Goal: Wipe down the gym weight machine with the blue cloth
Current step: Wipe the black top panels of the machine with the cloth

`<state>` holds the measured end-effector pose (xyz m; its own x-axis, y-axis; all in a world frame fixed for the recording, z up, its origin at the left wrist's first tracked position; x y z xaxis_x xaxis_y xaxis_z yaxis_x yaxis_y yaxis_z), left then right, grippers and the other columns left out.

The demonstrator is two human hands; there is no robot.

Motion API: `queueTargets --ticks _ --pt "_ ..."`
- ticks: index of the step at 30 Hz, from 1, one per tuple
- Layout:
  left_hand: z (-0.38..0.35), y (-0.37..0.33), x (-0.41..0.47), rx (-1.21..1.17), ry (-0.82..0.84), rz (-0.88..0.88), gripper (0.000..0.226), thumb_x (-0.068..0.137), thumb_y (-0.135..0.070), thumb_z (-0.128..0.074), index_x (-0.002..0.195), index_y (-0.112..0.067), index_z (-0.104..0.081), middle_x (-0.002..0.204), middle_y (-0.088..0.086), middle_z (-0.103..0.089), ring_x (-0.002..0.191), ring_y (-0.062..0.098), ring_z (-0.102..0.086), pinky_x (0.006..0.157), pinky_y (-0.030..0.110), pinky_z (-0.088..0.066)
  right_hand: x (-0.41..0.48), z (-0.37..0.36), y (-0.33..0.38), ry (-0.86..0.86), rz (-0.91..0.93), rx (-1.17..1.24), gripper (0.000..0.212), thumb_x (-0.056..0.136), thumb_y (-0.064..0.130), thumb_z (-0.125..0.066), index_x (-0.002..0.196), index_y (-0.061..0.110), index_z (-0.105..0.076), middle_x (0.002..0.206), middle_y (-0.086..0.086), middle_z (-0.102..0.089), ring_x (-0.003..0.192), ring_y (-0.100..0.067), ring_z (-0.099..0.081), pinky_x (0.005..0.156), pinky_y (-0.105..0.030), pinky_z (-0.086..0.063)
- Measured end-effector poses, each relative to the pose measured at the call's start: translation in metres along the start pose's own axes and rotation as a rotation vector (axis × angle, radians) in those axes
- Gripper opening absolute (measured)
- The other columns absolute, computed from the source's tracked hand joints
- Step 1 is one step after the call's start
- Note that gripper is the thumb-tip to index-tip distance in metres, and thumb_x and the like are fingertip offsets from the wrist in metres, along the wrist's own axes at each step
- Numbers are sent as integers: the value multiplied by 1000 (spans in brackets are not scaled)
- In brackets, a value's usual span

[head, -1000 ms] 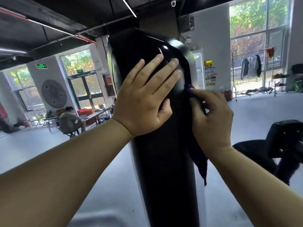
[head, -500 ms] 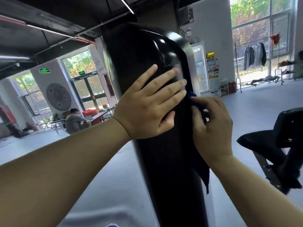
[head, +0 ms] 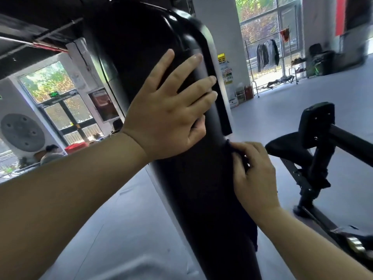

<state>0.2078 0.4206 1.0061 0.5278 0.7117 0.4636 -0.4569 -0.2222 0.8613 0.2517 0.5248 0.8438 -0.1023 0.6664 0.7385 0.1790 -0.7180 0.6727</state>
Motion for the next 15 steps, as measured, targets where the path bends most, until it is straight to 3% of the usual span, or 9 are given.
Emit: queueTargets --ticks 4,10,15 --pt "-4 -5 -2 22 42 -30 46 96 -37 -36 121 -14 -68 133 2 -61 140 35 -39 114 65 -13 -43 2 -29 -8 -161 -36 29 91 -5 -60 103 19 -70 98 5 -60 93 2 -58 83 -9 -43" --pt "-18 -49 -19 -47 95 -196 49 96 -37 -34 117 -12 -70 121 5 -67 138 29 -43 119 59 -9 -15 -3 -3 -182 -158 57 20 93 5 -60 102 20 -69 98 10 -63 93 0 -59 85 -12 -44" --pt "-20 -55 -19 -17 127 -215 52 98 -39 -29 115 -13 -71 118 5 -67 134 27 -46 120 56 -5 -69 -1 -34 -198 -275 31 40 93 1 -58 93 41 -60 99 13 -63 96 7 -57 84 -4 -39"
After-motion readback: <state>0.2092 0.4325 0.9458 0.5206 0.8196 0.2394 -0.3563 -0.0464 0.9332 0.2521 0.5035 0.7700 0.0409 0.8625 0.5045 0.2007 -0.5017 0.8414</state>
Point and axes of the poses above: each hand's wrist, its own x-axis towards the middle knuckle, its own z-axis out of the back of the hand, y = z × x, the point moved 8 cm from there along x, towards the middle knuckle
